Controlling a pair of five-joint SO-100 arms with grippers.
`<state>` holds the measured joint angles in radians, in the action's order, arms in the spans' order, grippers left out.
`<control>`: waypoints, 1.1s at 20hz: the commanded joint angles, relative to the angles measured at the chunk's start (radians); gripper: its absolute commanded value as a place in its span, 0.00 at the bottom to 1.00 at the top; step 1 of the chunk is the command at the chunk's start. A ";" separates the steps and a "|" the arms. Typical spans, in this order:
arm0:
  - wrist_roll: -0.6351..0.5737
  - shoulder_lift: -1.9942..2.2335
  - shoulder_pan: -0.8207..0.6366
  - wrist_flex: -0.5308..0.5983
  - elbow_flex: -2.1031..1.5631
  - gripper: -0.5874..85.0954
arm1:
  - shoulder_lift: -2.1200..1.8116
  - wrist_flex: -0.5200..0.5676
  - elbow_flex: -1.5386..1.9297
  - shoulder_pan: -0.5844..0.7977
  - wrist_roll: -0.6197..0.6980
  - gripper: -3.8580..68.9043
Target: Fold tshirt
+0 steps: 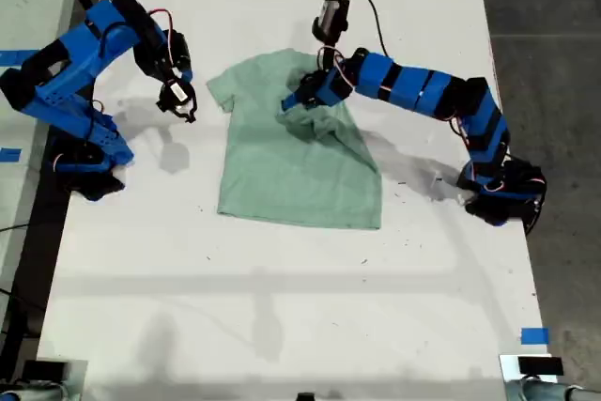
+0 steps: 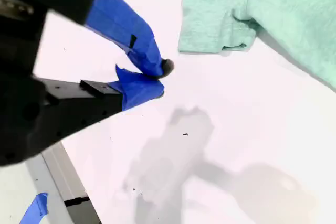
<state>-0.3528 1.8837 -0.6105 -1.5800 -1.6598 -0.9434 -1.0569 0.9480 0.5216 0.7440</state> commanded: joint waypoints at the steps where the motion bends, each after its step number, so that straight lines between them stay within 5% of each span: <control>1: 0.011 0.018 0.015 -0.002 0.025 0.01 | -0.061 -0.023 -0.084 -0.014 0.015 0.52; 10: 0.008 0.011 0.020 -0.002 0.031 0.01 | -0.474 -0.345 0.160 0.048 0.067 0.32; 13: -0.018 -0.023 0.012 -0.005 0.061 0.02 | -0.600 -0.365 0.314 0.044 0.066 0.29; 18: -0.140 -0.084 -0.041 -0.043 0.170 0.39 | -0.785 -0.319 0.546 0.025 0.025 0.25; 22: -0.221 -0.133 -0.091 -0.023 0.219 0.42 | -0.907 -0.296 0.673 0.023 -0.002 0.24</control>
<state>-0.5430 1.7579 -0.6734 -1.6122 -1.6598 -1.7441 -1.3806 1.6061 0.5568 0.7578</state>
